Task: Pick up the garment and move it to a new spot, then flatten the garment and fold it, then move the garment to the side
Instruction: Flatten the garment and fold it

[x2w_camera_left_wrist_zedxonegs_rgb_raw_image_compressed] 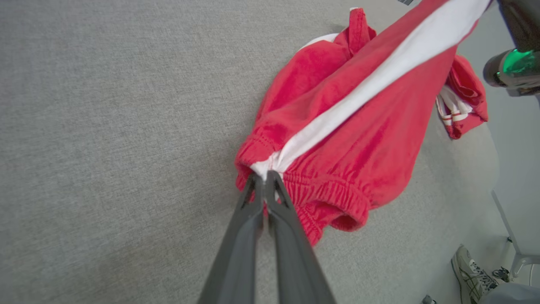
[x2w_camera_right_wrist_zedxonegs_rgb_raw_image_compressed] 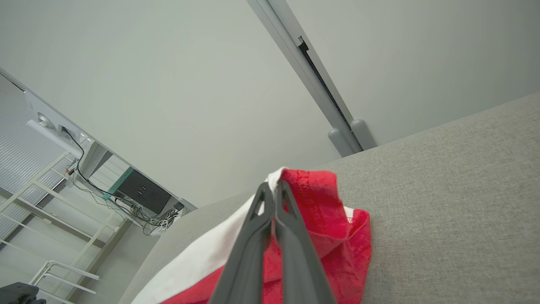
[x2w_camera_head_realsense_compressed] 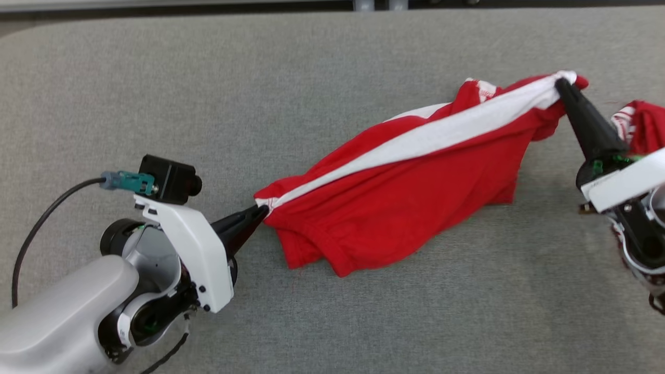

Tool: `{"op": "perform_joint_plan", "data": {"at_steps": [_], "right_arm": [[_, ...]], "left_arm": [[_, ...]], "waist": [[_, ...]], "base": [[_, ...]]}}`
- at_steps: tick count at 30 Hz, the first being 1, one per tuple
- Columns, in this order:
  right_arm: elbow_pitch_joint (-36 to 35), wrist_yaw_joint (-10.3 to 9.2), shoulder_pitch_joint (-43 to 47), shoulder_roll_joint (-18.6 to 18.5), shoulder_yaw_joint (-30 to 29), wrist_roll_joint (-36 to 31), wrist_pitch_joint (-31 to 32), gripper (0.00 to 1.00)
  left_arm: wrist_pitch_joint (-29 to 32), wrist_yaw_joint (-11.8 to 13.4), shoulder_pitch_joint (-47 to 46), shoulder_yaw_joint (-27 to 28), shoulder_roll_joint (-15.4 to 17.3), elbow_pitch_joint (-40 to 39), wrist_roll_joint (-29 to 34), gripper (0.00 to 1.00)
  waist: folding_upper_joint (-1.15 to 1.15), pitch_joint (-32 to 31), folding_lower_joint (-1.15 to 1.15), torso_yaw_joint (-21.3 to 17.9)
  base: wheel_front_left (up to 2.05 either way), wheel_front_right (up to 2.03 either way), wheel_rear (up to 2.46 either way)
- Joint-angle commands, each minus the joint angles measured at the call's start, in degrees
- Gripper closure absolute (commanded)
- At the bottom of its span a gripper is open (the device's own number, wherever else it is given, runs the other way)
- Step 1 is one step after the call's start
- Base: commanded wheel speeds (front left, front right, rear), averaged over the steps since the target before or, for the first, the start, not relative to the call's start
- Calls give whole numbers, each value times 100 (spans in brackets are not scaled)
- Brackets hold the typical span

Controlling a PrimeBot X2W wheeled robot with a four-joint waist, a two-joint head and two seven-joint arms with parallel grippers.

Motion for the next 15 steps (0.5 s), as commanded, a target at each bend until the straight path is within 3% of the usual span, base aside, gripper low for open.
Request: {"op": "perform_joint_plan", "data": {"at_steps": [1, 9, 11, 12, 13, 14, 15], "right_arm": [[256, 10, -230, -6, 5, -93, 94, 100], [1029, 8, -825, 282, 315, -220, 355, 100], [1128, 8, -928, 356, 397, -239, 383, 75], [1175, 8, -972, 391, 452, -247, 407, 66], [1175, 8, -972, 391, 452, -247, 407, 66], [1275, 8, -1047, 437, 541, -261, 421, 45], [1275, 8, -1047, 437, 541, -261, 421, 45]], "left_arm": [[52, -56, -156, 34, -56, 167, -19, 100], [152, -157, -451, 1, -365, 644, 53, 100], [130, -142, -476, 9, -410, 690, 67, 100], [128, -131, -491, 10, -421, 718, 77, 100], [128, -131, -491, 10, -421, 718, 77, 100], [135, -121, -524, 18, -435, 771, 82, 100], [135, -121, -524, 18, -435, 771, 82, 100]], "waist": [[0, 271, 0, 167], [0, 421, 0, 269], [0, 430, 0, 277], [0, 429, 0, 278], [0, 429, 0, 278], [0, 424, 0, 278], [0, 424, 0, 278]], "base": [[0, 0, 0], [0, 0, 0], [0, 0, 0], [0, 0, 0], [0, 0, 0], [0, 0, 0], [0, 0, 0]]}}
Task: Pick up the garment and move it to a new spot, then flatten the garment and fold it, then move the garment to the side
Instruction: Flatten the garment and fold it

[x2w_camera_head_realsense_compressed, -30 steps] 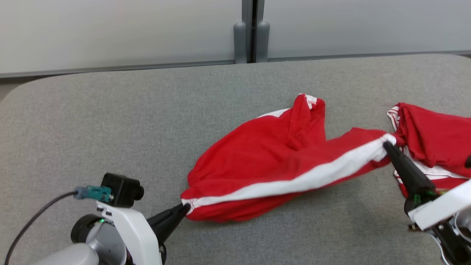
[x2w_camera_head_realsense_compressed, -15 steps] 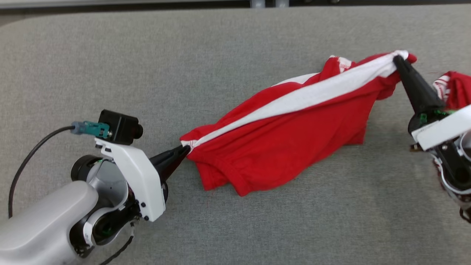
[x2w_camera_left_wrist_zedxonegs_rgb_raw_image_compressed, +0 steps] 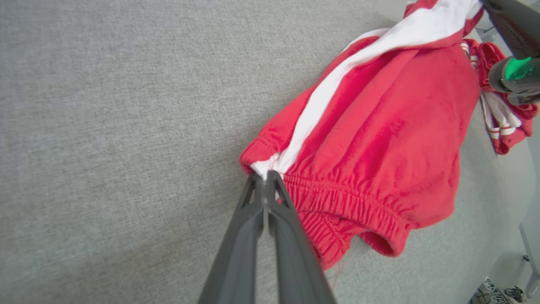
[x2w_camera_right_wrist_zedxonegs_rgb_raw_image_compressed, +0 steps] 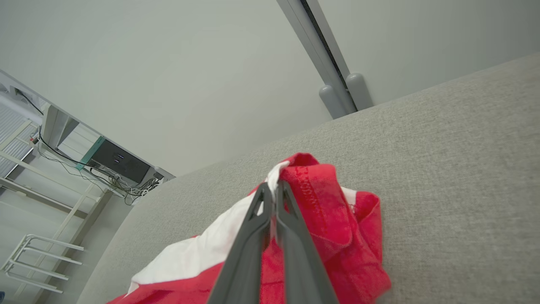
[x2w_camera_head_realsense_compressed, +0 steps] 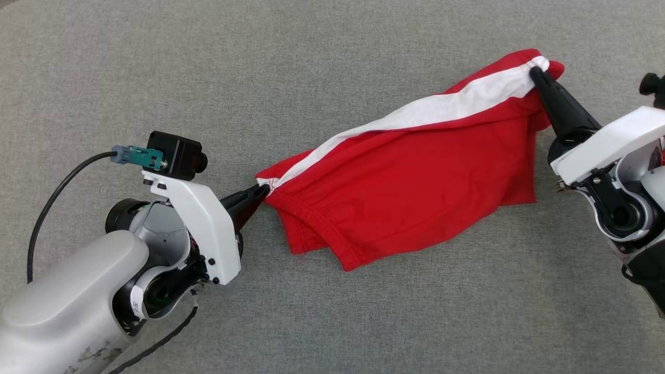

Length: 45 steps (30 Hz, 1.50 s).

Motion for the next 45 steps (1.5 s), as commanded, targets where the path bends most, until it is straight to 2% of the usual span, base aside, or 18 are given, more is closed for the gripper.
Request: {"op": "perform_joint_plan", "data": {"at_steps": [1, 2, 3, 8, 12, 15, 20, 24, 29, 32, 37, 43, 45], "right_arm": [[67, 4, -78, 8, 45, -32, 32, 10], [124, 4, -113, 37, 80, -30, 18, 0], [168, 4, -141, 63, 120, -23, 9, 0], [368, 4, -84, 83, 266, -28, -185, 0], [329, 4, 124, 31, 279, 15, -496, 0], [229, 4, 352, -83, 223, -25, -711, 0], [98, 4, 859, -173, -29, -151, -903, 0], [170, 4, 1217, -120, -152, -253, -931, 0], [610, 4, 1294, -38, -152, -169, -661, 0], [1008, 4, 1114, 68, -171, -58, -297, 0], [1756, 4, 764, 165, -182, 138, 384, 0], [2646, 4, 344, 325, -328, 571, 1261, 0], [2770, 4, 288, 336, -328, 606, 1385, 0]], "left_arm": [[-2, 19, -107, 20, 15, 50, 29, 100], [2, 34, -111, 21, 2, 81, 30, 78], [-6, 42, -114, 13, -10, 113, 46, 1], [-156, 83, 23, -16, 14, 162, 160, 0], [-458, 191, 241, 43, 203, 12, 283, 0], [-867, 395, 449, 173, 401, -203, 412, 0], [-1910, 930, 938, 473, 561, -497, 718, 0], [-2723, 1318, 1390, 729, 551, -653, 910, 0], [-3043, 1542, 1857, 1026, 396, -880, 1315, 0], [-3074, 1576, 2122, 1252, 171, -1022, 1530, 0], [-3080, 1433, 2441, 1485, -176, -1069, 1875, 0], [-3077, 1286, 2564, 1615, -365, -964, 2094, 0], [-3078, 1264, 2572, 1627, -386, -949, 2111, 0]], "waist": [[0, -9, 0, -1], [0, -17, 0, -3], [0, -35, 0, -7], [0, -306, 0, -49], [0, -689, 0, -129], [0, -964, 0, -184], [0, -1311, 0, -232], [0, -1430, 0, -210], [0, -1426, 0, -57], [0, -1350, 0, 114], [0, -1219, 0, 427], [0, -1098, 0, 776], [0, -1078, 0, 830]], "base": [[0, 0, 0], [0, 0, 0], [0, 0, 0], [0, 0, 0], [0, 0, 0], [0, 0, 0], [0, 0, 0], [0, 0, 0], [0, 0, 0], [0, 0, 0], [0, 0, 0], [0, 0, 0], [0, 0, 0]]}}
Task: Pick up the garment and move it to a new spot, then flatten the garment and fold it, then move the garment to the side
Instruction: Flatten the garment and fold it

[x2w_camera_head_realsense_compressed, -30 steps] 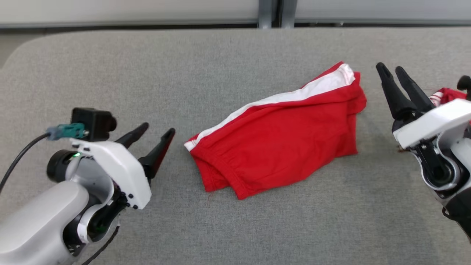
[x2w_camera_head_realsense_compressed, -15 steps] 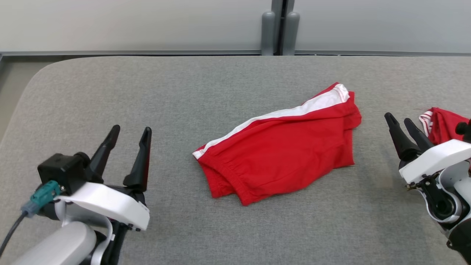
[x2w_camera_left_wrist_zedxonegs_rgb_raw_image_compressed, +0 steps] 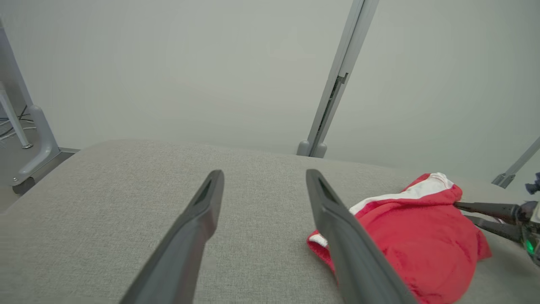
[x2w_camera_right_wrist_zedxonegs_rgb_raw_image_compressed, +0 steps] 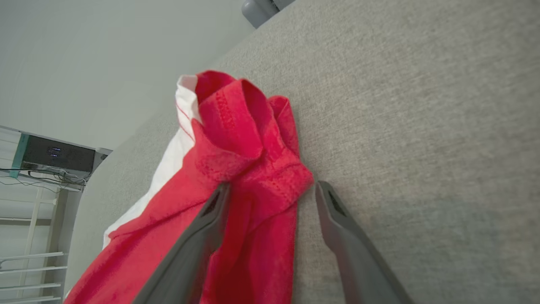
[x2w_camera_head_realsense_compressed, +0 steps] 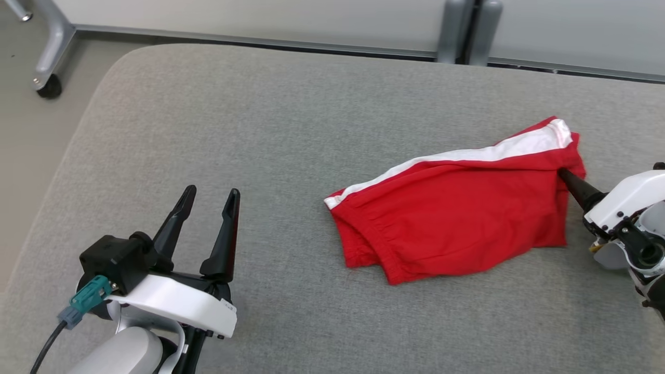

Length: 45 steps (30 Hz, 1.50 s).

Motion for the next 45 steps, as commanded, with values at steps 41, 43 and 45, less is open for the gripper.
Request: {"op": "perform_joint_plan", "data": {"at_steps": [41, 43, 45], "right_arm": [[-554, 8, 1210, -210, 63, -693, -1839, 100], [-571, 8, 1157, -243, 113, -853, -1894, 100], [-533, 8, 1038, -288, 264, -1190, -1956, 100]], "left_arm": [[23, 11, 885, 86, 37, 87, -69, 0], [22, 4, 914, 85, 34, 89, -86, 0], [21, -4, 943, 90, 31, 99, -102, 0]], "waist": [[0, -1152, 0, -347], [0, -1174, 0, -328], [0, -1211, 0, -277]], "base": [[0, 0, 0], [0, 0, 0], [0, 0, 0]]}}
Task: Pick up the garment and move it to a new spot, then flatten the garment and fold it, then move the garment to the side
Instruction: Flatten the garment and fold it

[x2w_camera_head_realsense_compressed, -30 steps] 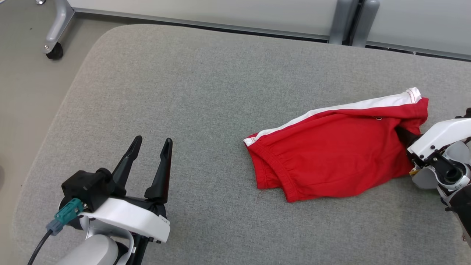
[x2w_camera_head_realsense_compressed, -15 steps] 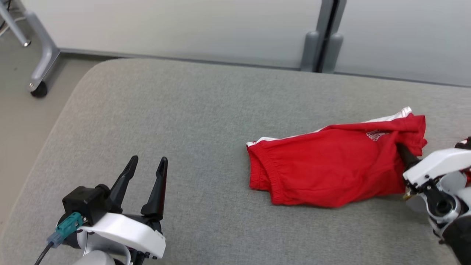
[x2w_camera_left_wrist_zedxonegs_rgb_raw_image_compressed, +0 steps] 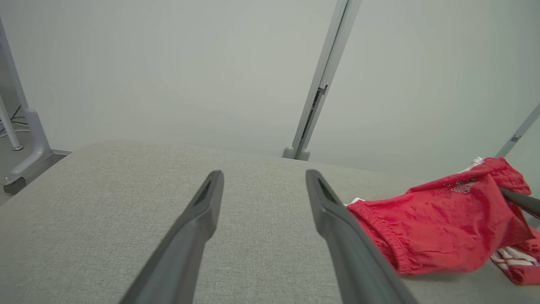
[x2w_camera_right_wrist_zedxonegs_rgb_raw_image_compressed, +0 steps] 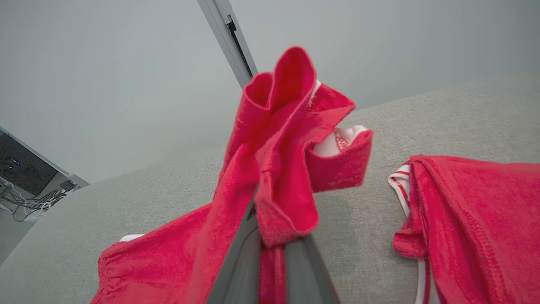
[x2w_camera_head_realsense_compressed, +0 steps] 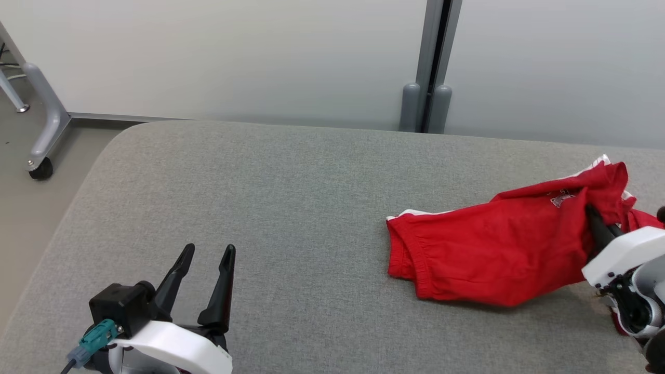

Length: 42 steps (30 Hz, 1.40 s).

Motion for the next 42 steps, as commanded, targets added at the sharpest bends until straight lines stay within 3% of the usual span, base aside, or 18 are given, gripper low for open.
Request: {"op": "perform_joint_plan", "data": {"at_steps": [1, 15, 23, 25, 26, 32, 42], "right_arm": [[-15, 12, -121, 74, 28, -68, -36, 100], [641, 11, -604, 1144, 767, -1386, 958, 100], [781, 11, -602, 1510, 894, -1762, 1220, 100], [805, 11, -596, 1595, 893, -1836, 1184, 62], [809, 11, -584, 1652, 899, -1860, 1184, 0], [555, 11, -533, 1807, 899, -1884, 1034, 0], [-832, 9, -169, 1193, 276, -1819, 389, 0]], "left_arm": [[-11, -11, 76, 21, 21, 12, -41, 0], [7, -45, 147, 21, -64, 103, -84, 0], [-15, -47, 176, 104, -108, 144, -66, 0], [-23, -63, 187, 122, -128, 160, -57, 0], [-24, -75, 190, 131, -131, 172, -55, 0], [-30, -77, 174, 187, -112, 213, -37, 0], [-43, 54, 401, 353, 5, 68, -29, 0]], "waist": [[0, -36, 0, 59], [0, -77, 0, 669], [0, 49, 0, 726], [0, 71, 0, 683], [0, 82, 0, 652], [0, 36, 0, 393], [0, -256, 0, -139]], "base": [[0, 0, 0], [0, 0, 0], [0, 0, 0], [0, 0, 0], [0, 0, 0], [0, 0, 0], [0, 0, 0]]}}
